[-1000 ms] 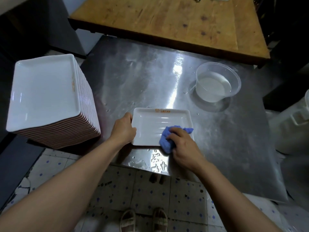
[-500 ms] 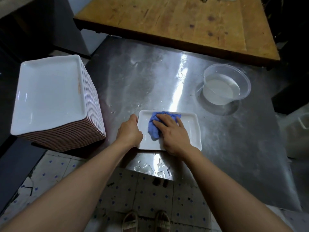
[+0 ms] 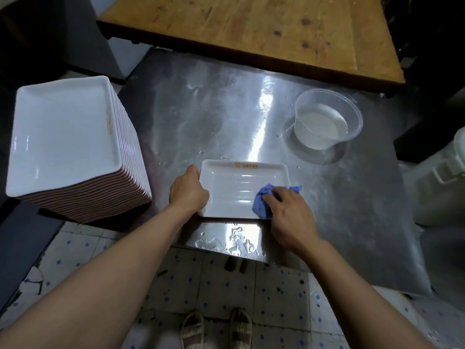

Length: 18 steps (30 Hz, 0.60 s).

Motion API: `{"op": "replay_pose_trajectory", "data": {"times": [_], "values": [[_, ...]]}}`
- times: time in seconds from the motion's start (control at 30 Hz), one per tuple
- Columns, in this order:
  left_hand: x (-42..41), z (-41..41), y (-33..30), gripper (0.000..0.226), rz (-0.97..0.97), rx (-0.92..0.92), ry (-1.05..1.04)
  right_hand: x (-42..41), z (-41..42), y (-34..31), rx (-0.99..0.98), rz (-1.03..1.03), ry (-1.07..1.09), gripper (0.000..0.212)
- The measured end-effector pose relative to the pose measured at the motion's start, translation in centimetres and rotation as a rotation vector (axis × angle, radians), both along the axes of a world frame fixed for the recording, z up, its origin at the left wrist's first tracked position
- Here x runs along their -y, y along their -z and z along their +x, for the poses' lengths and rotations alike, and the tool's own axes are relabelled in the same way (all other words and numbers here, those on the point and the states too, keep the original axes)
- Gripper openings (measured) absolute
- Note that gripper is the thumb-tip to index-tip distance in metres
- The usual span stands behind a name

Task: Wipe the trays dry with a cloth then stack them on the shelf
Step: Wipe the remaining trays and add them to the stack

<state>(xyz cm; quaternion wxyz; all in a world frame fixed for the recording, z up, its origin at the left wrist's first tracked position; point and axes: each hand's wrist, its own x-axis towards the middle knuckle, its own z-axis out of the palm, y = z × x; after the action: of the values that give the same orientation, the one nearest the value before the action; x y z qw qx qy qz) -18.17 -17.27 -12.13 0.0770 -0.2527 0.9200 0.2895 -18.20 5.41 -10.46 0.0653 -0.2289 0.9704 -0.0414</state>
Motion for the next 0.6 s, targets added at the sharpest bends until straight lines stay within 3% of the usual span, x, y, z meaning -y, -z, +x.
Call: {"op": "replay_pose_trajectory", "data": {"times": [0.23,0.37,0.53,0.6], "values": [[-0.4,0.4,-0.6,0.021,0.022,0.004,-0.030,2.3,3.6,0.4,0.078,0.013,-0.054,0.059],[-0.5,0.6,-0.7,0.021,0.021,0.006,-0.041,2.4,3.2,0.1,0.075,-0.001,-0.115,0.055],[-0.8,0.9,-0.9,0.020,0.014,-0.002,-0.050,-0.8,2.1,-0.8,0.103,-0.009,-0.016,0.037],[-1.0,1.1,-1.1,0.020,-0.013,-0.004,-0.053,-1.1,2.1,-1.0,0.142,-0.129,0.019,0.034]]}}
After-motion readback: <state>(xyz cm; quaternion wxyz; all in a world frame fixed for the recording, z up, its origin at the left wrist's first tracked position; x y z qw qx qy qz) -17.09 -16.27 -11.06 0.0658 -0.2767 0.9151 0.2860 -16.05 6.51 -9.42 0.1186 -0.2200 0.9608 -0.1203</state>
